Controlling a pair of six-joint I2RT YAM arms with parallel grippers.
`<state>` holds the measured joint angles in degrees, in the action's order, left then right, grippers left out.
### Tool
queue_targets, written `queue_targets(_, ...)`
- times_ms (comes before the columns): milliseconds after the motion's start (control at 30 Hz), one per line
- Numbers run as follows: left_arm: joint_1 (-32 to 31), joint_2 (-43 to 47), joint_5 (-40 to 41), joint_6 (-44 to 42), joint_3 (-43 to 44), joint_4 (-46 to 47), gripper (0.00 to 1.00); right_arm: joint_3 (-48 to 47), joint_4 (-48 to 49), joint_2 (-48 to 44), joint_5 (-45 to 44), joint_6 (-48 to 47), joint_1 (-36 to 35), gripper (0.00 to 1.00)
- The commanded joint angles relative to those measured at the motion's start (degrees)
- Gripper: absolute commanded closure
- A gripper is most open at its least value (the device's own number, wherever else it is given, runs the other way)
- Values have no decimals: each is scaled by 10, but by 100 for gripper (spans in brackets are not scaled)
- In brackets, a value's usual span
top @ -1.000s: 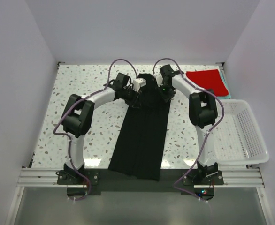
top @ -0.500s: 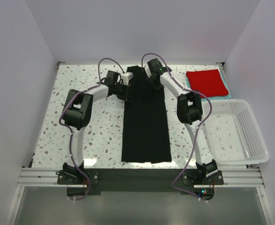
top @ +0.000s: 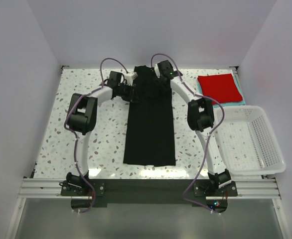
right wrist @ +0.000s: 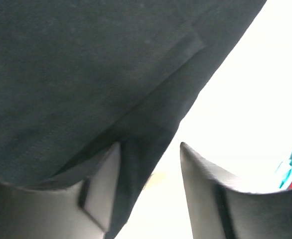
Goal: Fold and stack the t-shirts
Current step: Fold the tshirt
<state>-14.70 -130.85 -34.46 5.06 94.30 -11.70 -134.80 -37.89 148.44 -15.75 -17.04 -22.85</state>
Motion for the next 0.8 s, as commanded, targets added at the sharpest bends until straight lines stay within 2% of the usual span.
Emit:
queue_targets(0,9,59,-38,-13,-18,19,70,-19,-20,-47,35,-9,2,34)
queue_targets(67,9,113,-45,-33,-20,22,66,-14,-31,-85,58,-11,1,29)
queue_targets(133,9,167,-53,-90,-18,2,56,-1,-37,-158,86,-16,0,21)
queue_targets(167,8,185,-52,-117,-10,-15,53,29,-33,-184,113,-18,0,18)
queue_targets(200,6,203,-48,-176,-7,-54,45,50,-28,-211,126,-21,0,13)
queue_targets(267,6,262,-37,-231,-14,-82,36,123,-4,-303,156,-23,0,5)
queue_targets(300,7,283,-35,-293,-17,-117,28,152,8,-337,156,-20,1,1)
queue_targets(333,7,324,-42,-330,-29,-135,26,208,18,-393,174,-20,1,1)
queue_targets(367,7,345,-52,-364,-37,-167,2,236,38,-424,183,-28,1,2)
queue_targets(433,6,409,-82,-451,-81,-194,0,319,50,-504,235,-55,-1,1)
queue_targets(467,6,431,-92,-472,-103,-209,0,352,64,-529,255,-106,-1,1)
queue_targets(500,6,474,-102,-510,-125,-216,0,380,61,-552,312,-137,-2,1)
queue_targets(567,5,515,-141,-561,-190,-260,0,440,6,-610,367,-219,-4,1)
queue_targets(600,1,548,-154,-635,-211,-283,0,458,-19,-626,405,-247,-9,1)
queue_targets(667,-15,574,-143,-689,-271,-341,0,518,-99,-670,429,-326,-17,1)
queue_targets(700,-32,597,-137,-755,-294,-363,0,544,-111,-684,428,-339,-29,1)
queue_targets(767,-63,626,-106,-778,-385,-351,2,637,-123,-729,420,-361,-39,2)
